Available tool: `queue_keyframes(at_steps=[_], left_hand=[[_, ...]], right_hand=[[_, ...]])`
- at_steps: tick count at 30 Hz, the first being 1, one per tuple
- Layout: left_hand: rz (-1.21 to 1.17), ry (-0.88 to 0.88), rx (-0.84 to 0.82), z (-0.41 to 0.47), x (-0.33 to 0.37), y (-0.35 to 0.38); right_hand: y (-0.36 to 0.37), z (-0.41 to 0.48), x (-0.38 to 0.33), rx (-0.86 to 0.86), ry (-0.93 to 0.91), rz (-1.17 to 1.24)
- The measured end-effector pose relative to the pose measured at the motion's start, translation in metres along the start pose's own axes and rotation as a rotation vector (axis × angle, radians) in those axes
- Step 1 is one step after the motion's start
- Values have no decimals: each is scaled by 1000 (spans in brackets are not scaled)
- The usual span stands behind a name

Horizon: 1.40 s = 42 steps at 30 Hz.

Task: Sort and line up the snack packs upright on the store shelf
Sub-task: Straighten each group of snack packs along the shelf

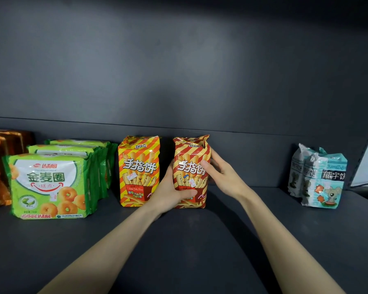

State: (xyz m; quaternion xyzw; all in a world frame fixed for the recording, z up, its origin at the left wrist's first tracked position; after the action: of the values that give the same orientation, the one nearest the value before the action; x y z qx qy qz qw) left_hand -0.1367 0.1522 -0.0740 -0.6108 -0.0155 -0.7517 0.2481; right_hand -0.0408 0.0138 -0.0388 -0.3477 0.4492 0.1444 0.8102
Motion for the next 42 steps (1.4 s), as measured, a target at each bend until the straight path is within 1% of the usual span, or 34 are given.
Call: queue_keyframes(at_steps=[6,9,11,15,20,27,37,42], left_hand=[[-9,-9,-10,2,0,2],[2,-33,-55,0,-3,1],[26,-59,-95,-2,-7,1],[44,-90,-117,-5,-12,1],[24,-101,-148,-6,-12,3],[46,-162,-188,-4,-14,0],[47,-197,-149,-3,-14,-1],[61,-170,-118,-4,-14,-2]], right_hand=[[1,2,3,14,14,-6],[-1,3,5,15,34,-7],[-3,2,7,-5,66,5],[-1,1,9,-76,142,4],[3,2,10,-80,168,-39],[2,1,12,-114,208,-27],[3,0,9,-103,212,-49],[4,-1,3,-71,150,-122]])
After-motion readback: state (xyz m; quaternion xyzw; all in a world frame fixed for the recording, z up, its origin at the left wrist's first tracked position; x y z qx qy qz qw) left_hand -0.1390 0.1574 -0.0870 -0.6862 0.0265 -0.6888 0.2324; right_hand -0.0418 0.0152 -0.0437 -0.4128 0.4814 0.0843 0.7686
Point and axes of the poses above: each hand's wrist, its own z-axis towards the middle knuckle, its own y-axis out of the palm, x = y × z, the point moved 1 cm from there along z, towards the middle knuckle, and after that the axes turned 1 degree about -z, right-handed, at the moved point
